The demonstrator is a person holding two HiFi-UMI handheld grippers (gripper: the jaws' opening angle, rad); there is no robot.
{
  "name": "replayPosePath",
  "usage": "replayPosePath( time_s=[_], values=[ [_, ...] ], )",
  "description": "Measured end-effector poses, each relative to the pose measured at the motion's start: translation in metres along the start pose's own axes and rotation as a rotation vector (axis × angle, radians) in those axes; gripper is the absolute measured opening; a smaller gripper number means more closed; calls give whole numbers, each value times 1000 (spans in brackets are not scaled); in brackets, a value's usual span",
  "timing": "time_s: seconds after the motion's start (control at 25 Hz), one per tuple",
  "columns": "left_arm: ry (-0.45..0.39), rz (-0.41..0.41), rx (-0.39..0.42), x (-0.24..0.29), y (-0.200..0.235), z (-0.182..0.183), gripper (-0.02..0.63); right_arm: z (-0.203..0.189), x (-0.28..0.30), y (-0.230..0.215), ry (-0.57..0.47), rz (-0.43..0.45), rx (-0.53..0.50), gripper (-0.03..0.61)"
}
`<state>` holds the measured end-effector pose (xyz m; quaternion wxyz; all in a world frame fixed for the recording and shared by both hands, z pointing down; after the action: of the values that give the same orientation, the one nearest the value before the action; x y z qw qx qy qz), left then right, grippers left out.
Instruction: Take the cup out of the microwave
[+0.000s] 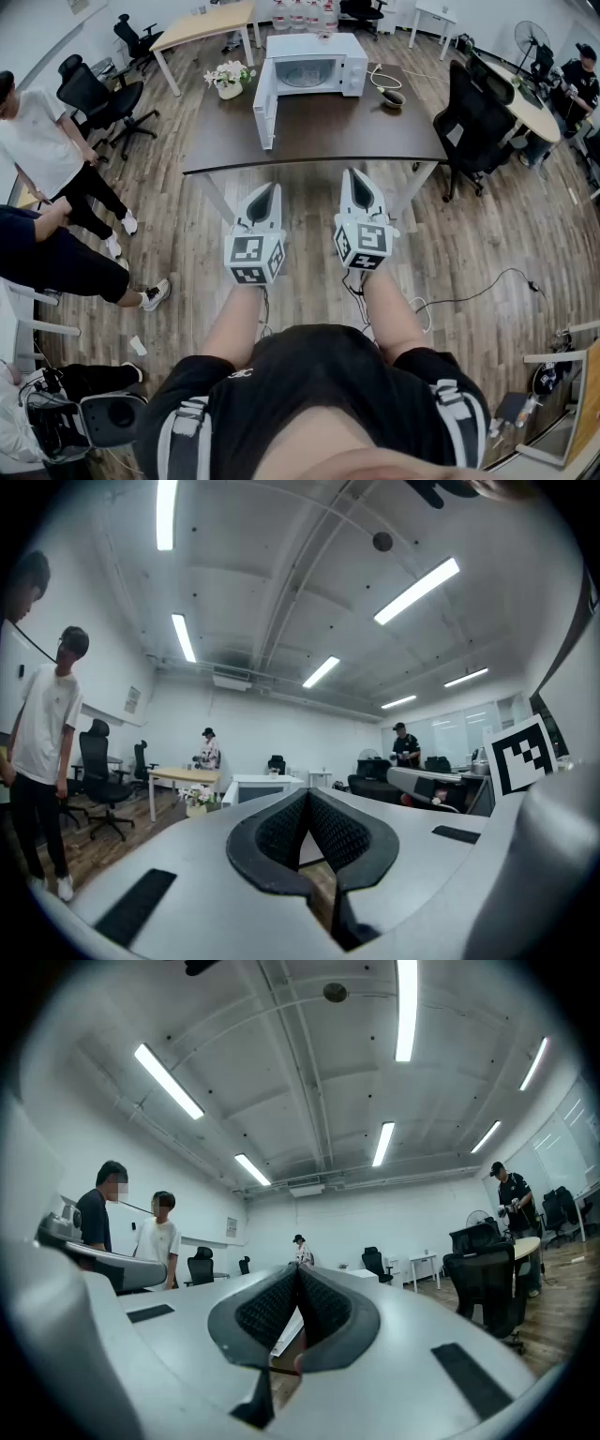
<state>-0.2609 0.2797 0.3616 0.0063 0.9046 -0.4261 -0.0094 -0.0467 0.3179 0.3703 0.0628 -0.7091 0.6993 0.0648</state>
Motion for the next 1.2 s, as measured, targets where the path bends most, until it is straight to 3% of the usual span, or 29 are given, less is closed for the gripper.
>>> replayPosePath(
  time_s=[0.56, 0.8, 1.2],
  values=[
    [14, 12, 16, 26, -55, -7, 2, -1, -9, -52, 5, 39, 9, 0],
    [6, 24, -19, 42, -77, -13, 2, -6, -5, -75, 15, 81, -5, 0],
    [-4, 27, 15, 85, -76, -22, 2, -20, 26, -97, 4, 95, -4, 0]
  ],
)
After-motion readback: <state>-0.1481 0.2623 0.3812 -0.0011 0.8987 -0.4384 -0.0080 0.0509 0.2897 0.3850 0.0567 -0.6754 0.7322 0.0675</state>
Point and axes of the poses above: the fingertips, and each gripper's own axes: x forward along the fingers, y to its left, z out of its top, the point moved 10 cm from there along -x, backward along the fingers, and after that the axes turned 2 degrees about -x, right-handed, at the moved point
